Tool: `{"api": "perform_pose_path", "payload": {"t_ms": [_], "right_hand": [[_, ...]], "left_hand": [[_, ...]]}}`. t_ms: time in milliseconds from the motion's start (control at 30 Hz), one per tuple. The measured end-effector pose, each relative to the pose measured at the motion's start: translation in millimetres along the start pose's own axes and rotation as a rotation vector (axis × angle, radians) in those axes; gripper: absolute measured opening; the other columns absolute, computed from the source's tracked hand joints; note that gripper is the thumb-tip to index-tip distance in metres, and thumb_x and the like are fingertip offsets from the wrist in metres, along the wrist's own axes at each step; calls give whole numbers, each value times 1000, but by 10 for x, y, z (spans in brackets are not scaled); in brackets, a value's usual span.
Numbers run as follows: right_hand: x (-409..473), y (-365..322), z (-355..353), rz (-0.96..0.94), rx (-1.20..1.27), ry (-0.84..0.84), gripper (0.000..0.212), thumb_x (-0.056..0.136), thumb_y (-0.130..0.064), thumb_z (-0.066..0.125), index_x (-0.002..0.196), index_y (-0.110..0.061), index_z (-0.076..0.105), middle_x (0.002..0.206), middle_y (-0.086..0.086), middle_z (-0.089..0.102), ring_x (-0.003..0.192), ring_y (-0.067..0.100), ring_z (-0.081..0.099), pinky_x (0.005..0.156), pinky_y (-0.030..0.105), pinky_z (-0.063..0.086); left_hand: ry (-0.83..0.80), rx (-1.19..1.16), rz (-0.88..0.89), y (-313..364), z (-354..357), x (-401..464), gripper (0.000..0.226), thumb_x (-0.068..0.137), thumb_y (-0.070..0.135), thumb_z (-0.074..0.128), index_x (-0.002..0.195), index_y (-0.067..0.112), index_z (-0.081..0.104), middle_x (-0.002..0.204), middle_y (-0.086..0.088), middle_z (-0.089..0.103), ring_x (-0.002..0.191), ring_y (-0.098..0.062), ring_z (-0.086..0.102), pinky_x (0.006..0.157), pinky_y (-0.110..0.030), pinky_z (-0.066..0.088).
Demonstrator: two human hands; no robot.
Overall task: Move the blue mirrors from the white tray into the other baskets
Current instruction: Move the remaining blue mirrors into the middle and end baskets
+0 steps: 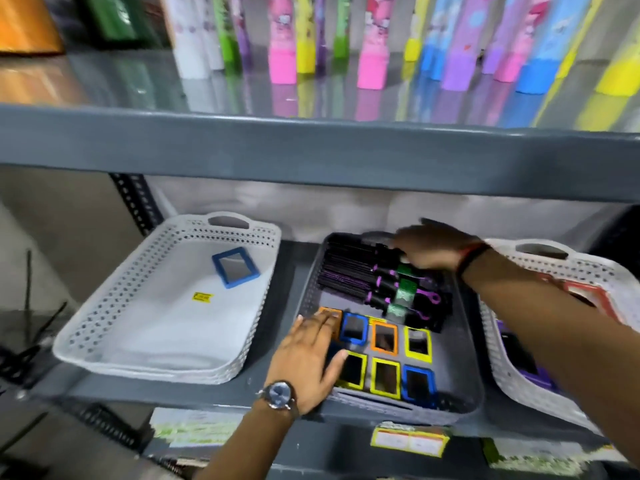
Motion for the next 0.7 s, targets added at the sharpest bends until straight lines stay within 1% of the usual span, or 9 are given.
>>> {"api": "perform_pose_path", "payload": {"t_ms": [100, 167, 200, 300, 367, 433, 533, 633, 700], "right_hand": [[564, -980, -513, -287, 186, 181, 38, 94, -16, 46, 132, -19, 46, 141, 6, 48, 131, 22, 44, 114, 42, 23], [876, -1359, -548, -387, 277, 192, 40, 93, -15, 49, 133, -17, 47, 142, 8, 48, 131, 24, 44, 113, 39, 27], [999, -1514, -539, -410, 314, 166, 41, 93, -15, 49, 134, -16, 46, 144, 8, 46, 131, 24, 43, 112, 35, 28], [1313, -1854, -461, -448, 386, 95, 45, 93, -18, 51, 137, -17, 41, 148, 6, 41, 136, 22, 37, 111, 30, 26], [1481, -1971, -316, -448, 370, 36, 48, 92, -22, 54, 137, -17, 42, 147, 8, 41, 136, 24, 37, 113, 34, 27], [1624, -2050, -175, -446, 329, -12, 48, 90, -27, 57, 135, -16, 46, 144, 10, 46, 133, 27, 41, 112, 38, 31], [1781, -2154, -82, -456, 265, -53, 53, 87, -31, 61, 134, -12, 47, 141, 13, 48, 129, 29, 44, 109, 40, 35], [1900, -2231, -26, -469, 182, -113, 64, 84, -31, 65, 139, -14, 39, 146, 11, 41, 132, 29, 40, 111, 38, 32], [1954, -2271, 36, -460, 164, -153, 61, 83, -29, 65, 138, -17, 41, 145, 10, 43, 129, 29, 43, 108, 36, 33]], "left_hand": [[14, -6, -2, -35, 3, -24, 53, 93, 48, 18, 119, 17, 51, 114, -1, 67, 103, -14, 64, 97, -31, 45], [13, -20, -29, -75, 5, -47, 52, 93, 48, 15, 120, 17, 47, 117, -1, 66, 106, -14, 62, 104, -27, 34], [14, -34, -49, -103, 15, -62, 52, 94, 48, 15, 121, 17, 47, 119, -1, 65, 108, -14, 61, 103, -27, 29], [69, -93, -126, -217, 11, -120, 46, 90, 44, 28, 123, 16, 45, 124, -3, 62, 117, -12, 48, 103, -26, 23], [101, -113, -168, -275, 33, -157, 47, 88, 41, 33, 125, 14, 44, 127, -4, 60, 119, -11, 40, 104, -25, 22], [139, -133, -183, -296, 50, -176, 51, 84, 36, 38, 128, 12, 41, 131, -5, 57, 122, -11, 37, 106, -25, 19], [176, -161, -191, -302, 76, -188, 53, 84, 33, 38, 132, 9, 37, 134, -8, 53, 125, -12, 34, 109, -24, 13], [195, -166, -199, -308, 83, -196, 55, 84, 32, 38, 133, 8, 36, 135, -8, 52, 126, -12, 32, 111, -17, 3], [195, -171, -201, -316, 95, -198, 56, 84, 33, 39, 134, 8, 34, 137, -8, 50, 127, -11, 30, 111, -17, 1]]}}
Point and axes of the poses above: each hand's wrist, its own x-axis towards the middle knuckle, its own z-axis out of the palm, y = z × x, the point moved 8 cm from there along x, towards the middle knuckle
